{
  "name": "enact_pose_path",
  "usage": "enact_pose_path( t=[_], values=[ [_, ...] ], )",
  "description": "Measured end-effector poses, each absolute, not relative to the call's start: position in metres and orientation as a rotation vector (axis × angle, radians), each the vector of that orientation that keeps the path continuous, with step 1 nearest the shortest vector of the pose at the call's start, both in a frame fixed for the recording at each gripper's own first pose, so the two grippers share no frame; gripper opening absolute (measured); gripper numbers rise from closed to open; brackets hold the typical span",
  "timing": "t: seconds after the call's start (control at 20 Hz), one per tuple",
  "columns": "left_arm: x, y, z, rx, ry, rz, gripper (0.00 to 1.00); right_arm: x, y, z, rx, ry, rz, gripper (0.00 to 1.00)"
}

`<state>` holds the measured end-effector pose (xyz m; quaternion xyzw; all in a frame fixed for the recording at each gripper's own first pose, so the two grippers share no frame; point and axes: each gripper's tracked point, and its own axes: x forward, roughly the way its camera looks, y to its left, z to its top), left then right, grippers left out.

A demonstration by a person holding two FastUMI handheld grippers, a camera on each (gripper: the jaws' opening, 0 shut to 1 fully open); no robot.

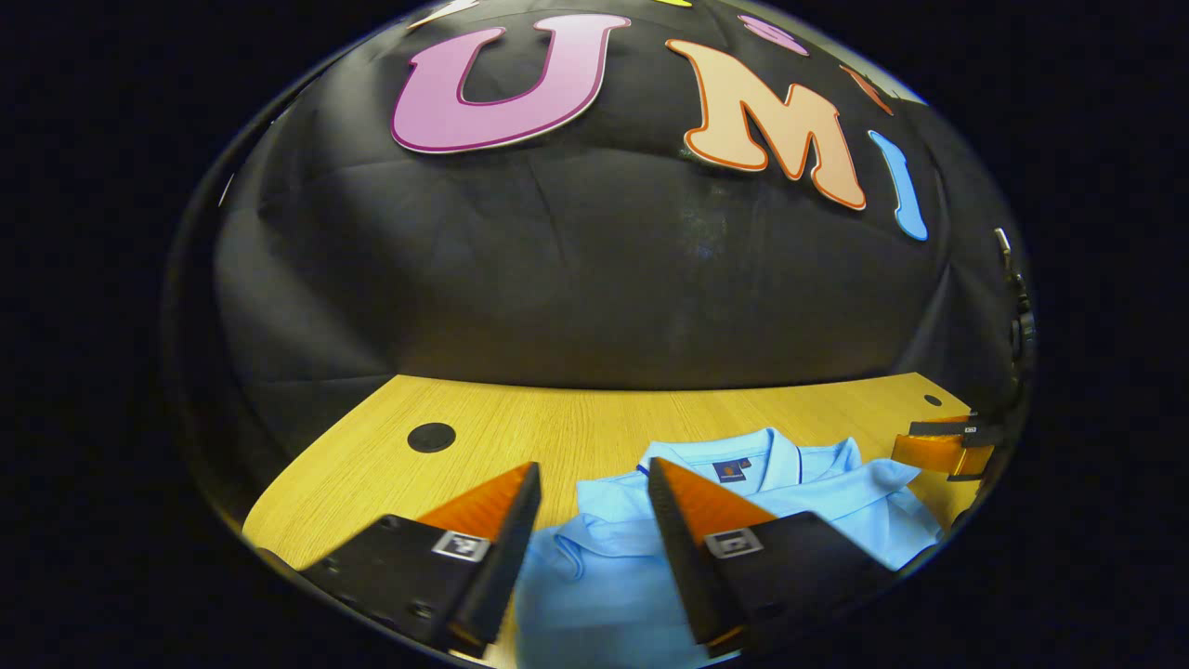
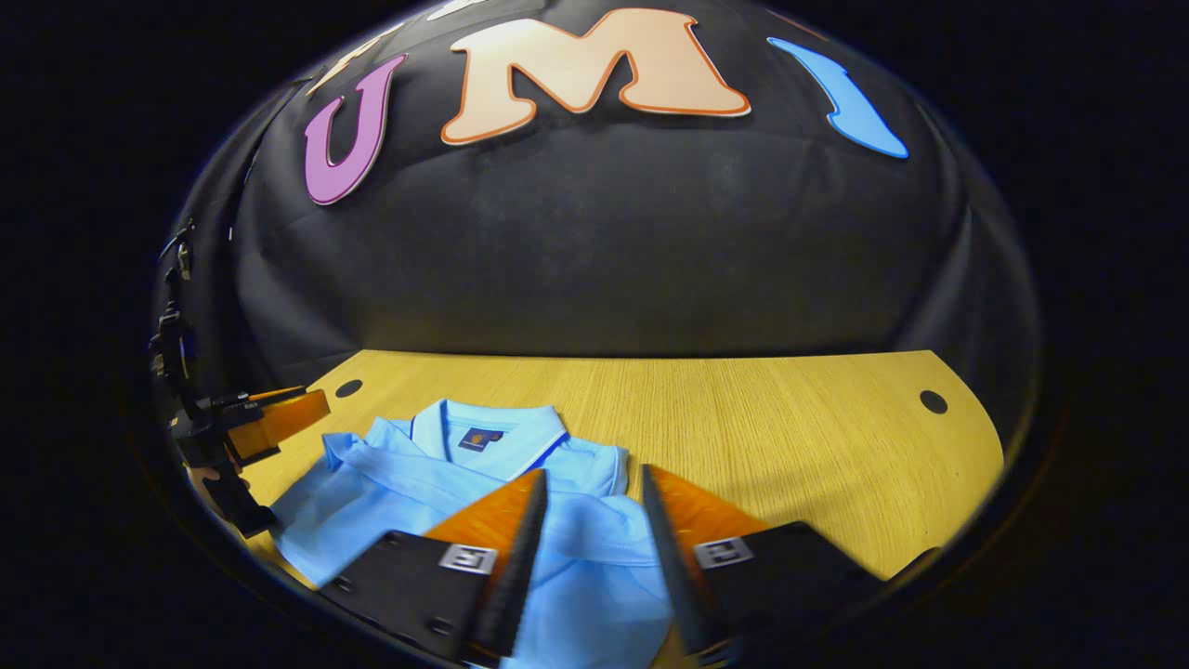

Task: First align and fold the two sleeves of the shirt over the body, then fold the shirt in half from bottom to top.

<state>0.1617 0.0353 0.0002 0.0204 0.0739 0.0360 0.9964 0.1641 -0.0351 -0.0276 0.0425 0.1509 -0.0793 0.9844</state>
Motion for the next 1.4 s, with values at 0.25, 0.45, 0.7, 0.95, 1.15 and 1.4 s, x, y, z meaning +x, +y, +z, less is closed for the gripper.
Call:
enact_pose_path(
  t=[0.25,0.45,0.7,0.95,1.15,1.4],
  values=[
    [0.118,0.032,0.027,-0.014,0.097,0.065,0.95,0.124,-0.017,0.002,0.099,0.224,-0.087,0.98],
    [0.063,0.017,0.031,-0.01,0.074,0.028,0.95,0.074,-0.006,0.009,0.109,0.164,-0.052,0.98],
    [-0.001,-0.006,0.025,0.022,0.013,-0.012,0.95,0.016,0.003,-0.001,0.108,0.115,-0.029,0.98],
    [-0.021,-0.02,-0.001,0.065,-0.008,-0.022,0.95,-0.011,0.008,0.002,0.074,0.038,-0.026,0.98],
    [-0.028,-0.033,-0.008,0.094,-0.03,-0.053,0.95,-0.015,0.008,0.004,0.073,-0.003,-0.029,0.99],
    [-0.033,-0.045,-0.021,0.147,-0.023,-0.073,0.95,-0.021,0.015,-0.007,0.022,0.0,-0.031,0.99]
  ],
)
